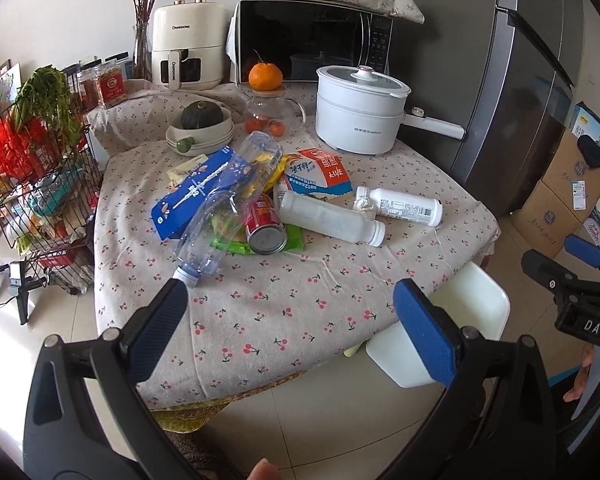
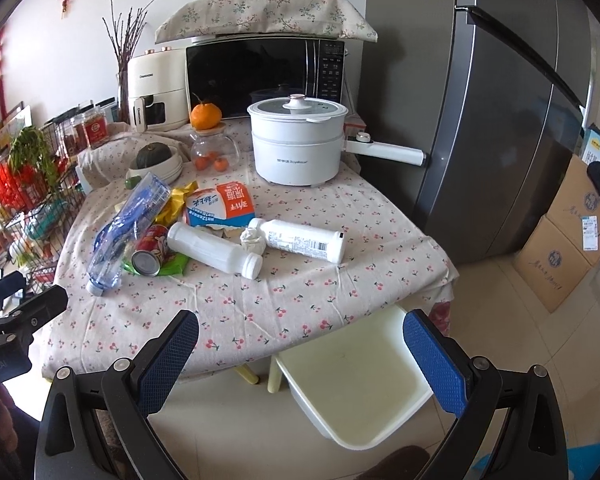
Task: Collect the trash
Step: 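Grasp the clear plastic bottle with the left gripper while the right grasps a white milk bottle, then carry both bottles to the white bin and open both grippers to drop them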
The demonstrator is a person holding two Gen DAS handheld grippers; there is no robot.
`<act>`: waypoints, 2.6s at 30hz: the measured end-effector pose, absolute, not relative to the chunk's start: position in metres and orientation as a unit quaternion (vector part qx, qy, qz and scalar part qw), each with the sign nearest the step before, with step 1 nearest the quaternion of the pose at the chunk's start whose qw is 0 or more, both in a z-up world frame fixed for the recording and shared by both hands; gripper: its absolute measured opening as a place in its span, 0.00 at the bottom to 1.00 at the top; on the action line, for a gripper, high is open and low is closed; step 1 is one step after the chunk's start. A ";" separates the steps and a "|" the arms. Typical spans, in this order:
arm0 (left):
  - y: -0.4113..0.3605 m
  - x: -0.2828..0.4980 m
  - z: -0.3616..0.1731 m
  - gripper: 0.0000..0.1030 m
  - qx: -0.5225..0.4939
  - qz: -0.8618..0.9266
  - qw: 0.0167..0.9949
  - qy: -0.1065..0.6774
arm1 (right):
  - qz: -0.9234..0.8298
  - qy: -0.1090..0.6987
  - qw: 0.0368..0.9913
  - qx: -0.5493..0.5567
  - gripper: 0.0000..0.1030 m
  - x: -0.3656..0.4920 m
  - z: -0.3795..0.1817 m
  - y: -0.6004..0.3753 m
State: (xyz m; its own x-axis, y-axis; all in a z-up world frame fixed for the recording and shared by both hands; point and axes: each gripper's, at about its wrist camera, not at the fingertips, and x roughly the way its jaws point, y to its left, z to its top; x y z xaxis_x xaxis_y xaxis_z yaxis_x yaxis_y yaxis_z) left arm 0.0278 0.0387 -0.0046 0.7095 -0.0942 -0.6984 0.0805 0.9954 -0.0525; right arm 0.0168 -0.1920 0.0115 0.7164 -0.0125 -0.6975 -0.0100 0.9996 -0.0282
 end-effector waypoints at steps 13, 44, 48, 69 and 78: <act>0.079 0.172 -0.042 0.97 0.037 -0.091 0.851 0.516 | 0.135 0.538 0.828 0.086 1.00 0.151 -0.044 -0.185; 0.100 0.152 -0.047 0.65 -0.118 -0.100 0.862 0.482 | 0.211 0.570 0.792 0.054 0.83 0.242 -0.096 -0.154; 0.103 0.153 -0.049 0.65 -0.136 -0.111 0.858 0.484 | 0.238 0.556 0.796 -0.020 0.72 0.252 -0.108 -0.115; 0.130 0.139 -0.049 0.65 -0.173 -0.098 0.855 0.479 | 0.218 0.539 0.810 -0.080 0.52 0.251 -0.129 -0.067; 0.098 0.136 -0.039 0.65 -0.184 -0.140 0.852 0.469 | 0.235 0.509 0.827 0.041 0.51 0.207 -0.065 -0.127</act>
